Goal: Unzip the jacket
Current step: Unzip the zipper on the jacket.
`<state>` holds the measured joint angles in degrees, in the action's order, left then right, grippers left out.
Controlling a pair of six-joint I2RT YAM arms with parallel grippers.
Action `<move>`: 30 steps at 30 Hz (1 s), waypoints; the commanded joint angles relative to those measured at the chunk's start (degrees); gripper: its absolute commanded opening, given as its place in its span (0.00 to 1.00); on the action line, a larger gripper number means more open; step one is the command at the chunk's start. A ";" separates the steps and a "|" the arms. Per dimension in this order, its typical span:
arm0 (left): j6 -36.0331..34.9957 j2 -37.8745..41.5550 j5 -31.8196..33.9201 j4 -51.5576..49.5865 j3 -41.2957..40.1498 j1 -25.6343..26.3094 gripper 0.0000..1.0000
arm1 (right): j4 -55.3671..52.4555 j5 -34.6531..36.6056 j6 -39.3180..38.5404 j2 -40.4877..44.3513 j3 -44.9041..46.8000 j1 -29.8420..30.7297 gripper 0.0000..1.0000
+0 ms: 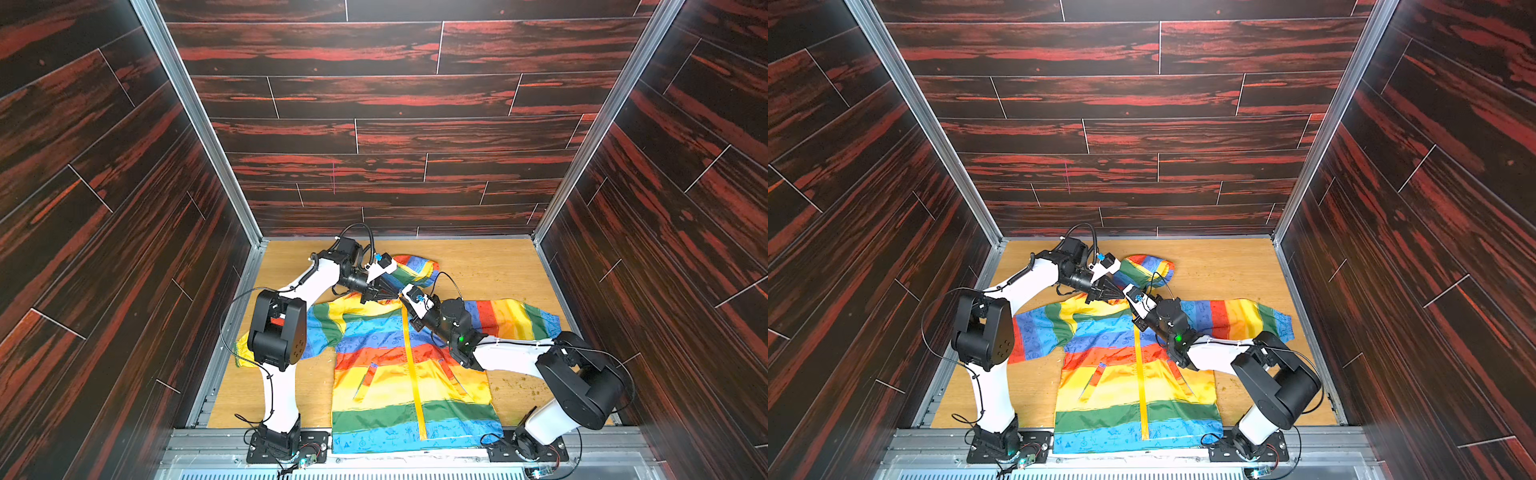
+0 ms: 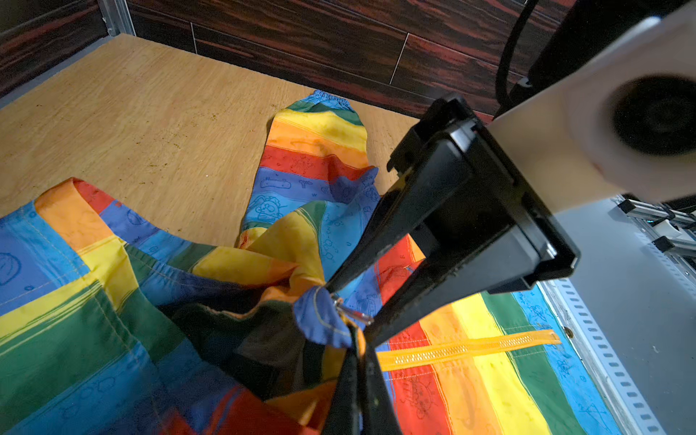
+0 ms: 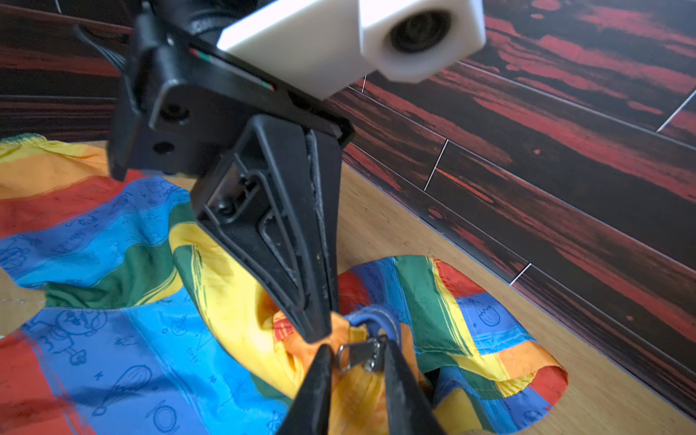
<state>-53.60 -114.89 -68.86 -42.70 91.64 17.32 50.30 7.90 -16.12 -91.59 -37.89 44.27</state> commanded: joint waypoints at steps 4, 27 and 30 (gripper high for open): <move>-1.42 1.78 -2.60 -1.86 1.75 0.17 0.00 | 1.34 -1.17 0.72 0.46 -0.09 -0.15 0.29; 0.44 0.48 -5.53 -4.28 4.41 0.17 0.00 | 0.80 3.77 -1.91 0.87 0.54 -0.14 0.00; -2.36 -0.37 -6.47 -8.67 6.85 0.17 0.00 | 2.70 4.70 -4.32 1.03 2.19 -0.02 0.00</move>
<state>-53.76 -115.48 -69.67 -46.33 95.44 17.30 52.69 10.55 -18.31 -91.50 -37.45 44.29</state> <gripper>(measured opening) 0.050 0.047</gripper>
